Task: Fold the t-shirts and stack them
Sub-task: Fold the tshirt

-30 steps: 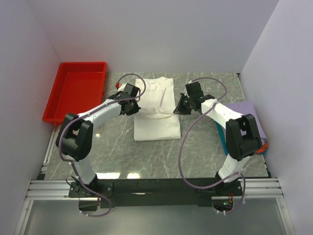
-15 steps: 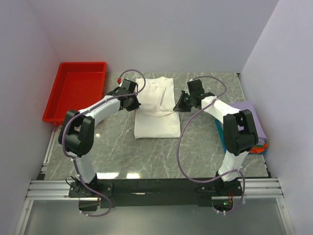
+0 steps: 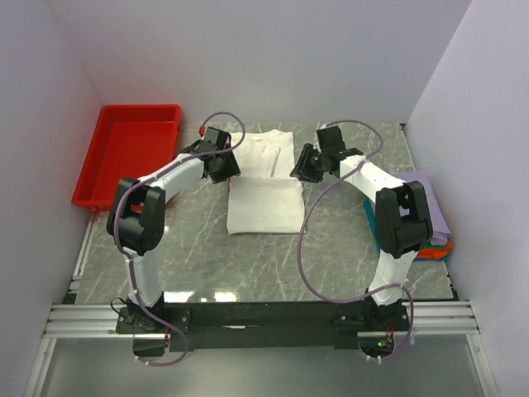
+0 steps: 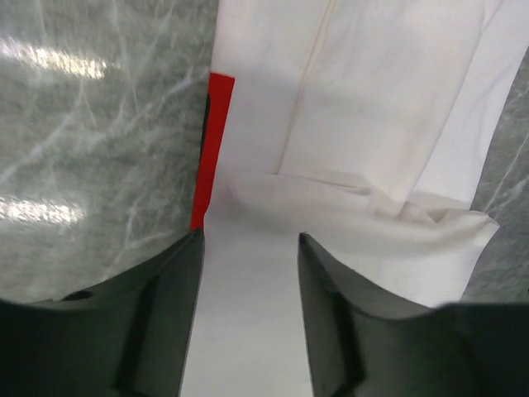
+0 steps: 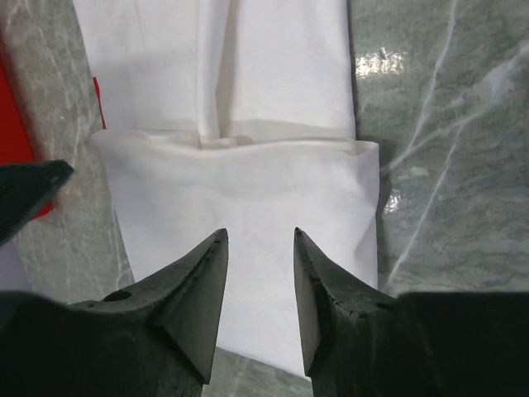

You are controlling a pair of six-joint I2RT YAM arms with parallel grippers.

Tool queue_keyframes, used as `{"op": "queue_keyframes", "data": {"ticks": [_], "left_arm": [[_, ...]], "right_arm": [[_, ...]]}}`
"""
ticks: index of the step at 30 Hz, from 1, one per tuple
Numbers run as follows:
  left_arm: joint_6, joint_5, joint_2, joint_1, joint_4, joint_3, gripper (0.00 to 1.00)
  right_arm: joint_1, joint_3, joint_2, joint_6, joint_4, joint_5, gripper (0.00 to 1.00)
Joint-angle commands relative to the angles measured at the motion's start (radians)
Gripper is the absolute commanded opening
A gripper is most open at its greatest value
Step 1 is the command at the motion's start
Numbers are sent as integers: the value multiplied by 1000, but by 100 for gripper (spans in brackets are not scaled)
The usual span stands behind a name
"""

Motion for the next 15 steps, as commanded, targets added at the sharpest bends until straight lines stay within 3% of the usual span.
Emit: {"op": "queue_keyframes", "data": {"ticks": [1, 3, 6, 9, 12, 15], "left_arm": [[39, 5, -53, 12, -1, 65, 59], [47, -18, -84, 13, -15, 62, 64], [18, -16, -142, 13, -4, 10, 61], [-25, 16, -200, -7, 45, -85, 43], [-61, 63, -211, -47, 105, -159, 15], [-79, 135, -164, -74, 148, -172, 3]], "right_arm": [[-6, 26, -43, -22, -10, 48, 45], [7, -5, -76, -26, -1, 65, 45], [29, -66, -110, -29, 33, 76, 43], [61, -94, -107, -28, 50, 78, 39], [99, -85, -80, -26, 54, 85, 35], [118, -53, -31, -25, 47, 85, 33]]}}
